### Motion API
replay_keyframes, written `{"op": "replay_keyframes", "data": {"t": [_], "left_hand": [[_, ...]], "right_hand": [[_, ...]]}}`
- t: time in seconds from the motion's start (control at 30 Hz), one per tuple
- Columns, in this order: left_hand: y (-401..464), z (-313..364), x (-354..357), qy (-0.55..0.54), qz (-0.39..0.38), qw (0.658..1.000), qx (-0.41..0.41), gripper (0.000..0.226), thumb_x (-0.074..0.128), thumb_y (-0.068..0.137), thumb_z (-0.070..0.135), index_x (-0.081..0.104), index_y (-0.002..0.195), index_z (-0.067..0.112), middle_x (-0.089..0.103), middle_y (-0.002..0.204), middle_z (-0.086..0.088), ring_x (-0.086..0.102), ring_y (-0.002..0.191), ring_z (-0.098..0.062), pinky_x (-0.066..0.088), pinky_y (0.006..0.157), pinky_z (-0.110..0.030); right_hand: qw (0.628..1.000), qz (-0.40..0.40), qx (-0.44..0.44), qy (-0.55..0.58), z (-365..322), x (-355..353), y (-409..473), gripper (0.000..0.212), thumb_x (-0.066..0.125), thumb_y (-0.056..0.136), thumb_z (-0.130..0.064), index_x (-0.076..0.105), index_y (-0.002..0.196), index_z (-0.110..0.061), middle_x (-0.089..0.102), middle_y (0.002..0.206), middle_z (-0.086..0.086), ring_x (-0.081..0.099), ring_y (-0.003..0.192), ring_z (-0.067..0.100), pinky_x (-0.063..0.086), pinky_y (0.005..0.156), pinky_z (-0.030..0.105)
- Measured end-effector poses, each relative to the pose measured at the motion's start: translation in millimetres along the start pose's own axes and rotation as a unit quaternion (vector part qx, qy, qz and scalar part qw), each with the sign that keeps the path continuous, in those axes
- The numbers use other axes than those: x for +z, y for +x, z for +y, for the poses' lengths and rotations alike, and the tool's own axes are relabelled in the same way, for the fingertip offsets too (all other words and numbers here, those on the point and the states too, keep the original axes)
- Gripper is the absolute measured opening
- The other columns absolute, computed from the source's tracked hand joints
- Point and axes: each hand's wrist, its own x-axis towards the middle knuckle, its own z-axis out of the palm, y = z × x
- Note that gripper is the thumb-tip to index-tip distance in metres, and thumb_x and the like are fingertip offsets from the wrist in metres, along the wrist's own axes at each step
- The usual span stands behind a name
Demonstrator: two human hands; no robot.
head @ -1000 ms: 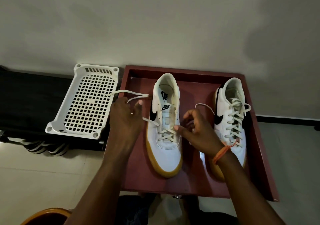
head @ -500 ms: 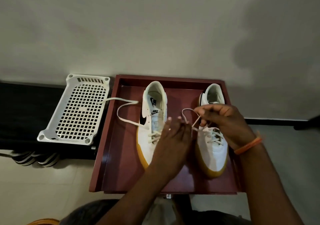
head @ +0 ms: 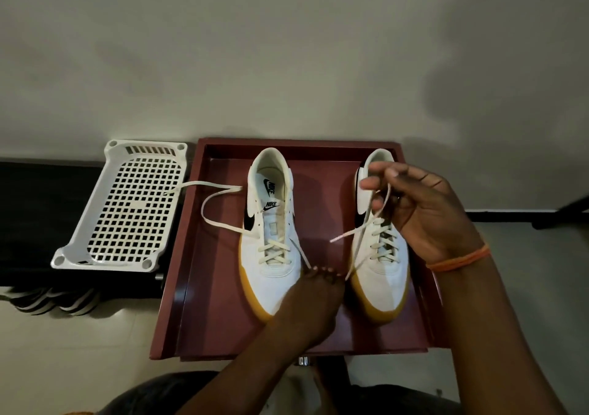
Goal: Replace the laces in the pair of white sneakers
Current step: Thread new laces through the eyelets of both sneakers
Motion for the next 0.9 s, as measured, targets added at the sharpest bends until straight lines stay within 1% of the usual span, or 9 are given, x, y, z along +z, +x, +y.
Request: {"op": "replay_keyframes", "data": {"t": [0.1,0.23,0.33,0.47,0.63,0.7,0.77,0.83,0.9], "left_hand": [[8.8,5.4,-33.3,-0.195,0.082,0.972,-0.106,0.014,0.052,0.097,0.014,0.066,0.096,0.012,0.068,0.089,-0.007,0.066,0.081,-0.021,0.042,0.066,-0.028],[17.4,-9.2,-63.9,-0.309,0.276,0.891,-0.188,0.028,0.055,0.091,0.007,0.068,0.113,0.018,0.072,0.101,0.005,0.067,0.089,-0.009,0.055,0.075,-0.026],[14.6,-17.6,-74.8,-0.397,0.261,0.873,-0.114,0.043,0.06,0.089,-0.002,0.064,0.126,0.019,0.072,0.11,0.005,0.066,0.101,-0.004,0.054,0.086,-0.022],[14.8,-18.3,-78.3,-0.487,0.236,0.837,-0.084,0.028,0.059,0.09,-0.007,0.072,0.106,0.012,0.076,0.085,0.0,0.073,0.082,-0.009,0.056,0.076,-0.023],[15.7,-28.3,-66.1,-0.317,0.255,0.9,-0.156,0.017,0.064,0.084,0.0,0.077,0.085,0.011,0.073,0.075,0.001,0.067,0.069,-0.011,0.055,0.067,-0.035],[15.6,-29.2,-59.5,-0.301,0.223,0.913,-0.162,0.014,0.061,0.08,0.0,0.073,0.08,0.007,0.071,0.072,-0.006,0.067,0.066,-0.018,0.054,0.066,-0.042],[16.1,-28.7,-55.6,-0.287,0.18,0.927,-0.163,0.013,0.057,0.079,0.008,0.07,0.078,0.005,0.068,0.069,-0.01,0.065,0.061,-0.023,0.055,0.062,-0.046],[16.8,-28.3,-53.3,-0.276,0.149,0.934,-0.17,0.017,0.054,0.079,0.014,0.069,0.079,0.006,0.068,0.072,-0.014,0.064,0.059,-0.027,0.055,0.058,-0.046],[14.8,-29.2,-55.1,-0.259,0.17,0.932,-0.191,0.014,0.058,0.08,0.013,0.072,0.083,0.013,0.071,0.076,-0.006,0.067,0.068,-0.022,0.056,0.063,-0.04]], "right_hand": [[0.994,-0.027,0.038,-0.098,13.2,6.4,1.6,0.024,0.058,0.087,-0.015,0.07,0.103,-0.002,0.072,0.086,0.017,0.052,0.051,0.018,0.046,0.051,0.023],[0.977,-0.084,0.098,-0.167,29.7,12.5,3.6,0.019,0.055,0.095,-0.007,0.072,0.101,-0.002,0.07,0.079,0.018,0.048,0.054,0.025,0.044,0.047,0.022],[0.97,-0.108,0.133,-0.17,36.8,18.1,3.9,0.019,0.055,0.094,-0.008,0.071,0.1,0.0,0.068,0.076,0.019,0.052,0.049,0.022,0.043,0.044,0.024],[0.973,-0.108,0.144,-0.143,41.4,20.1,4.7,0.023,0.059,0.088,-0.016,0.069,0.1,0.002,0.065,0.072,0.017,0.054,0.046,0.018,0.041,0.039,0.023],[0.988,-0.085,0.117,-0.049,35.2,14.6,5.9,0.022,0.06,0.083,-0.02,0.072,0.09,-0.003,0.067,0.069,0.013,0.064,0.054,0.02,0.052,0.047,0.026],[0.988,-0.106,0.108,0.006,34.8,10.4,6.4,0.029,0.07,0.079,-0.03,0.075,0.096,-0.007,0.072,0.085,0.016,0.072,0.072,0.024,0.058,0.06,0.03],[0.98,-0.151,0.101,0.086,38.6,6.2,7.1,0.056,0.081,0.074,-0.034,0.067,0.118,-0.003,0.068,0.115,0.023,0.068,0.104,0.033,0.058,0.082,0.037],[0.973,-0.166,0.085,0.138,45.2,8.4,7.2,0.064,0.078,0.078,-0.021,0.052,0.131,0.003,0.056,0.133,0.027,0.056,0.124,0.038,0.053,0.094,0.041],[0.985,-0.1,0.093,0.105,53.9,16.6,8.7,0.046,0.065,0.084,-0.01,0.053,0.126,0.003,0.063,0.125,0.024,0.061,0.119,0.036,0.056,0.091,0.039]]}}
